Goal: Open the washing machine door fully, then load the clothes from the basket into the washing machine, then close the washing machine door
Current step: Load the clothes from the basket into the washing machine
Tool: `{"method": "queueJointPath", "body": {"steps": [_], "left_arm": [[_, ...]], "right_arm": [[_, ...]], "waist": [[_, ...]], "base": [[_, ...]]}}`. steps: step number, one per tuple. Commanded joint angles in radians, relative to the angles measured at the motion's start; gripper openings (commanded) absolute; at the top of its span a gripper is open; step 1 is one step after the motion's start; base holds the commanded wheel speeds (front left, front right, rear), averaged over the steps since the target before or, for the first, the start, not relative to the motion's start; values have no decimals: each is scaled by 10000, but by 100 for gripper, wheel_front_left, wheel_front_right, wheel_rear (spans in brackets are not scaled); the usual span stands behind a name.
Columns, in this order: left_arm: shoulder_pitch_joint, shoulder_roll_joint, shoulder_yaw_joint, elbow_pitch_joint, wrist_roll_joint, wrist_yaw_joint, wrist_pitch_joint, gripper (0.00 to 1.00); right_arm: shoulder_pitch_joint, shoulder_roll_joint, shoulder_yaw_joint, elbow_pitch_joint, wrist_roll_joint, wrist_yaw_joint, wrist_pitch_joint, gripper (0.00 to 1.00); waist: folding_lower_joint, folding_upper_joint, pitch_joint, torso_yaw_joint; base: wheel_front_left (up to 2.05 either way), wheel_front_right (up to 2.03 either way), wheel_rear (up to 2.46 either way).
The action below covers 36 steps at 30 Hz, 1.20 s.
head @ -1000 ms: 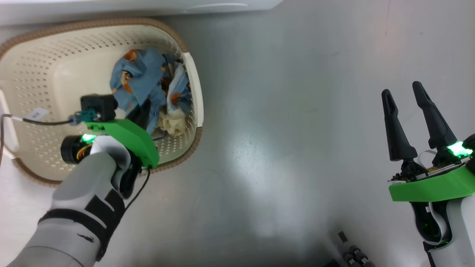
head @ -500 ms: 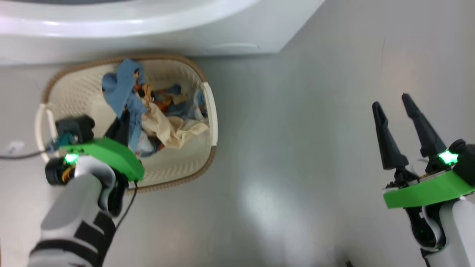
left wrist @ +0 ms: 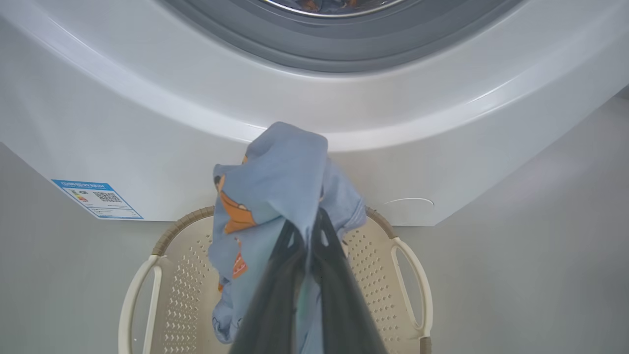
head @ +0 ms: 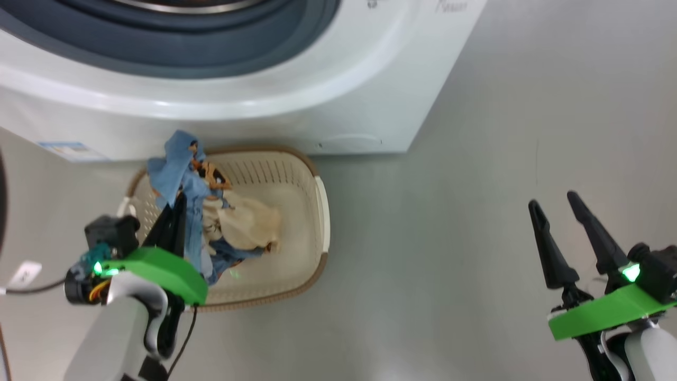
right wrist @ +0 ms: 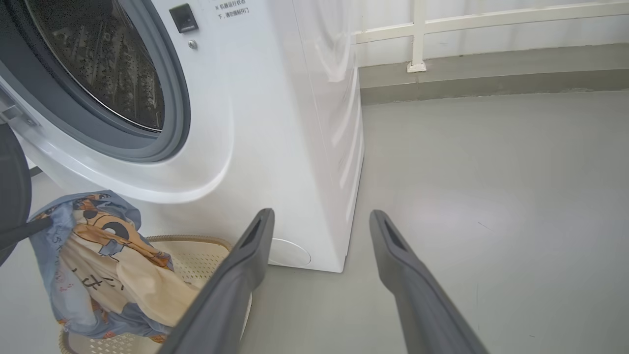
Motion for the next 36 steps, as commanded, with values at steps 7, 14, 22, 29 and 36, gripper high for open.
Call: {"method": "queueJointPath", "body": {"steps": [7,14,22,29,36], "left_arm": [[1174,207,1065,-1345,798,-15,-62,0],[2386,162,1613,-2837,1278,-15,-62,0],[3616,-13,2335,-4447,1728,-15,-62,0],[5182,-330,3115,-5963,2328,-15,-62,0],[5994,-723,3531,-6818,2587,-15,-62,0]], "right_arm": [[703,-250,64,-91,127,16,-118,100],[1380,-181,-264,-84,141,16,-118,100],[2144,-145,-671,-126,99,16,-118,100],[2680,-88,-940,-211,72,16,-118,100],[2841,9,-1087,-256,60,16,-118,100]], "waist": [[0,0,-1545,255],[0,0,-2297,270],[0,0,-2880,287],[0,0,-3258,129],[0,0,-3310,59]], "base": [[0,0,0],[0,0,0],[0,0,0],[0,0,0],[0,0,0]]}}
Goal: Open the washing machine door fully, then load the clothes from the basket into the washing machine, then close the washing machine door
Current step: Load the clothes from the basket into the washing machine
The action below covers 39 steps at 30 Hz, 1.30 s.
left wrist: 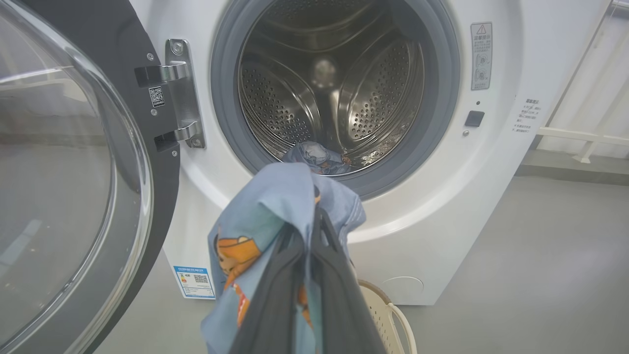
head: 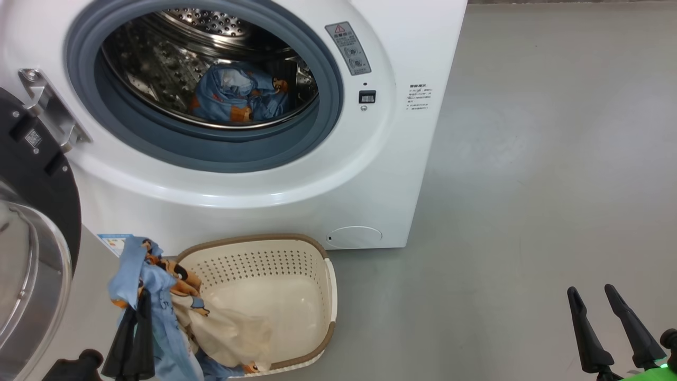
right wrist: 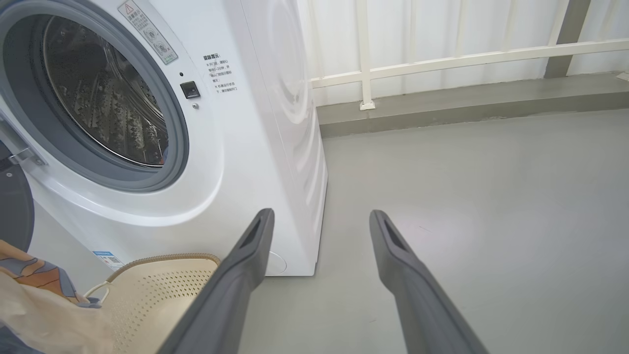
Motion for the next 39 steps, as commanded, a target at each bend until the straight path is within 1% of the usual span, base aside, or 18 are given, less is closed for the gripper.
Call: {"method": "queueJointPath", "body": {"steps": [1,5,7,13,19,26,29,31,33,35,38,39], "left_arm": [[-123,39,373,-424,145,-15,-62,0],[-196,-10,289,-488,146,-15,-63,0],[-334,-34,165,-484,-26,-15,-63,0],[-1204,44,-184,-455,-289,-15,-63,0],[-2870,369,-418,-330,-264,-15,-63,0],[-5487,674,-421,92,-105,-15,-63,0],[-6531,712,-328,799,-221,-15,-63,0],[-7163,790,-318,1512,-350,-15,-63,0],[-7764,700,-319,2343,-1055,-15,-63,0],[-8437,988,-425,3155,-1246,-15,-63,0],[-9431,1187,-477,4388,-1637,-15,-63,0],[-9744,1308,-536,4814,-1581,-15,-63,0]], "right_arm": [[83,-187,126,-270,3,16,-118,100],[57,-139,110,-283,-11,16,-118,100],[36,-107,97,-295,-20,16,-118,100],[-169,11,102,-362,-36,16,-118,100],[-611,148,154,-398,-42,16,-118,100],[-1141,265,239,-405,-47,16,-118,100],[-1357,330,311,-433,-47,16,-118,100],[-1531,395,363,-449,-46,16,-118,100],[-1712,465,413,-476,-50,16,-118,100],[-1909,522,473,-501,-38,16,-118,100],[-2221,583,536,-540,-14,16,-118,100],[-2317,604,556,-552,-10,16,-118,100]], "waist": [[0,0,54,8],[0,0,144,28],[0,0,228,51],[0,0,708,27],[0,0,1391,-130],[0,0,2059,-398],[0,0,2390,-564],[0,0,2640,-708],[0,0,2923,-864],[0,0,3232,-1035],[0,0,3694,-1238],[0,0,3831,-1300]], "base": [[0,0,0],[0,0,0],[0,0,0],[0,0,0],[0,0,0],[0,0,0],[0,0,0],[0,0,0],[0,0,0],[0,0,0],[0,0,0],[0,0,0]]}}
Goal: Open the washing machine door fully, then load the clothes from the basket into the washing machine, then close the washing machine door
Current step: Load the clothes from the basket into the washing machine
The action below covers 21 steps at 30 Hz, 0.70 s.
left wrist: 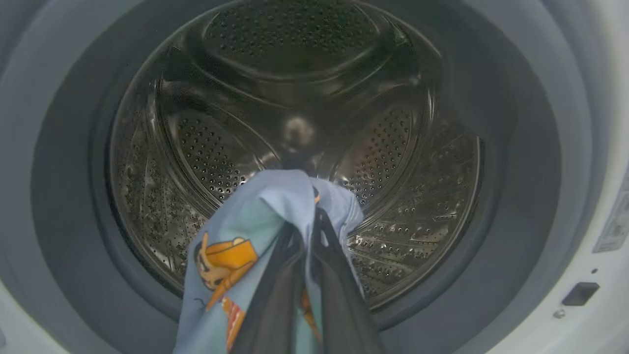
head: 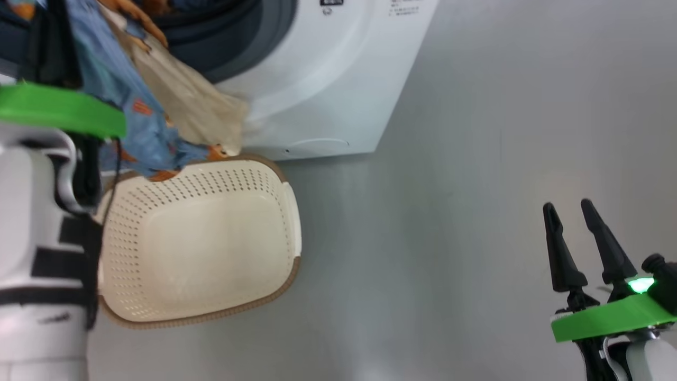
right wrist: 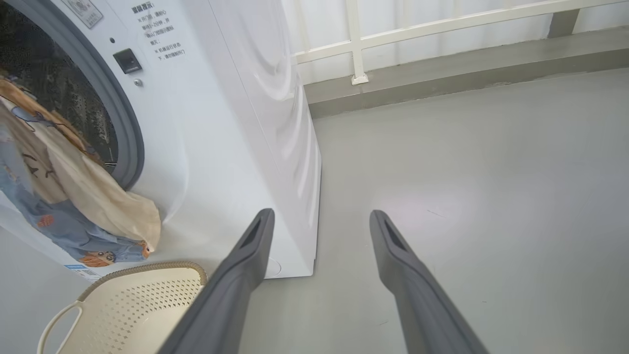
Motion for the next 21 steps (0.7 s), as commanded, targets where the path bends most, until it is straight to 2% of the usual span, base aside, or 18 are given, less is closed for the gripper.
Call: {"method": "queueJointPath", "body": {"steps": [1,7,14,17,21], "left_arm": [[-575,562,158,290,95,-15,-53,0],[-1740,936,-163,2489,446,-15,-53,0],[-2667,1098,-228,3927,876,-14,-53,0],[-3128,1204,-127,4108,1097,55,-53,0],[-3704,1380,123,3356,1531,318,-53,0]], "right_arm": [[-187,-63,284,-261,5,16,-118,100],[-468,99,525,-192,24,16,-118,100],[-669,229,716,-189,37,16,-118,100],[-715,278,781,-196,35,16,-118,100],[-790,323,828,-216,43,16,-118,100]], "waist": [[0,0,754,-523],[0,0,1150,-930],[0,0,1466,-1200],[0,0,1550,-1294],[0,0,1683,-1384]], "base": [[0,0,0],[0,0,0],[0,0,0],[0,0,0],[0,0,0]]}}
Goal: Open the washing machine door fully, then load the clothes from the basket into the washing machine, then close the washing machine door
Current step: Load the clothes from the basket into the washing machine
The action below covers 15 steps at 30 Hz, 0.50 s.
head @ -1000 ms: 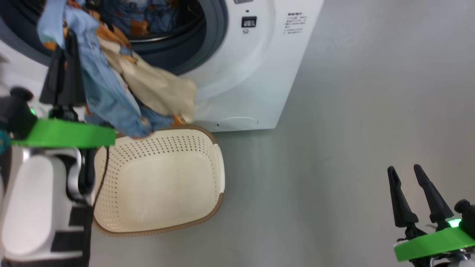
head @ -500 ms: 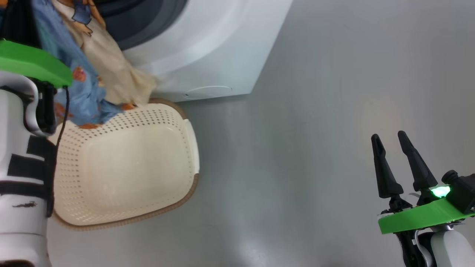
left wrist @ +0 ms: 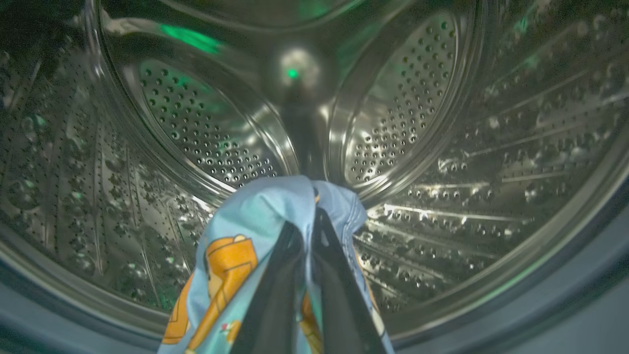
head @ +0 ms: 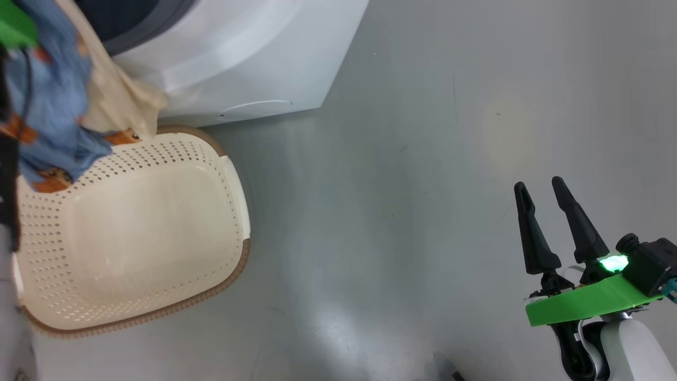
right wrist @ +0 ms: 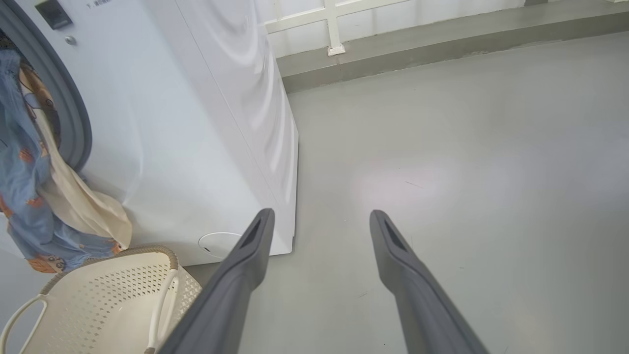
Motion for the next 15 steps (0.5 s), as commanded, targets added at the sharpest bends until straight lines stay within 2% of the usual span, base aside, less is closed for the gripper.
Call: {"method": "queueJointPath", "body": {"steps": [1,6,10,15], "left_arm": [[-322,506,216,-485,142,86,-53,0],[-445,475,826,-2372,757,338,-53,0],[-174,326,1275,-3326,1182,390,-53,0],[211,149,1408,-2035,1319,132,-53,0]], "right_arm": [[-23,-49,220,-230,46,16,-118,100],[-98,-17,218,-243,71,16,-118,100],[-189,14,236,-246,88,16,-118,100],[-177,38,269,-210,85,16,-118,100]], "waist": [[0,0,89,-77],[0,0,228,-139],[0,0,333,-187],[0,0,290,-178]], "base": [[0,0,0],[0,0,0],[0,0,0],[0,0,0]]}}
